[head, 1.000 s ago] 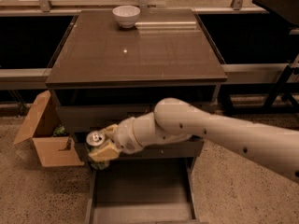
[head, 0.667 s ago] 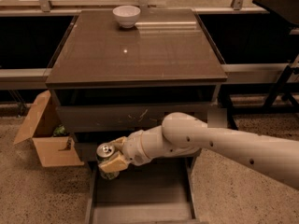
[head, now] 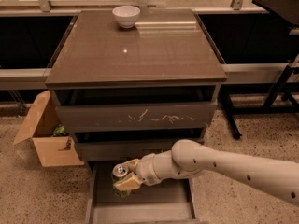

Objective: Place green can into bottom drawer

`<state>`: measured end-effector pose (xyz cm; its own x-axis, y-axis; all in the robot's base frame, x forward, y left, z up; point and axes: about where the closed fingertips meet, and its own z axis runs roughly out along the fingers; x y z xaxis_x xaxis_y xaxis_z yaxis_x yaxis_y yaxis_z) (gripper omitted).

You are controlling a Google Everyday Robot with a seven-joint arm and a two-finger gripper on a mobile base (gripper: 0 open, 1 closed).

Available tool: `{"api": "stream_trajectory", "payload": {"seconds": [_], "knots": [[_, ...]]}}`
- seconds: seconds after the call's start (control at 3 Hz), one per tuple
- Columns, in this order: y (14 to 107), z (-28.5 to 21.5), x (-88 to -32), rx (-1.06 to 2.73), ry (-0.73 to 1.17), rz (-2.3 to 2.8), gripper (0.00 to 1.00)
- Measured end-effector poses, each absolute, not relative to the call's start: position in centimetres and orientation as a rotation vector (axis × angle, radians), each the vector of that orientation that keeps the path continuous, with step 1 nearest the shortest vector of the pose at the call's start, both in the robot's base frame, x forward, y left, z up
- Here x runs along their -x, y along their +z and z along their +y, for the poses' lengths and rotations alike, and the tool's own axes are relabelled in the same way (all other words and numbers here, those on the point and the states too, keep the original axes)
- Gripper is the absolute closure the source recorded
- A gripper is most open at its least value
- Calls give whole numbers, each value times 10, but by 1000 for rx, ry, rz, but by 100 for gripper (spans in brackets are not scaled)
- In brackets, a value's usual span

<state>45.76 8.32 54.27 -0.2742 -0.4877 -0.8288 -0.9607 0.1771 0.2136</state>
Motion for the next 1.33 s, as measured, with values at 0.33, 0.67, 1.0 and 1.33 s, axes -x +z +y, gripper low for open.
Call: {"api": "stream_trajectory", "payload": {"seconds": [0.33, 0.67, 1.0, 1.33], "knots": [[543, 83, -458, 1363, 1005, 1852, 100], [529, 85, -458, 1359, 1031, 1847, 100], [463, 77, -461, 1369, 1039, 1852, 100], [407, 69, -462, 1367, 1064, 1852, 100]]}}
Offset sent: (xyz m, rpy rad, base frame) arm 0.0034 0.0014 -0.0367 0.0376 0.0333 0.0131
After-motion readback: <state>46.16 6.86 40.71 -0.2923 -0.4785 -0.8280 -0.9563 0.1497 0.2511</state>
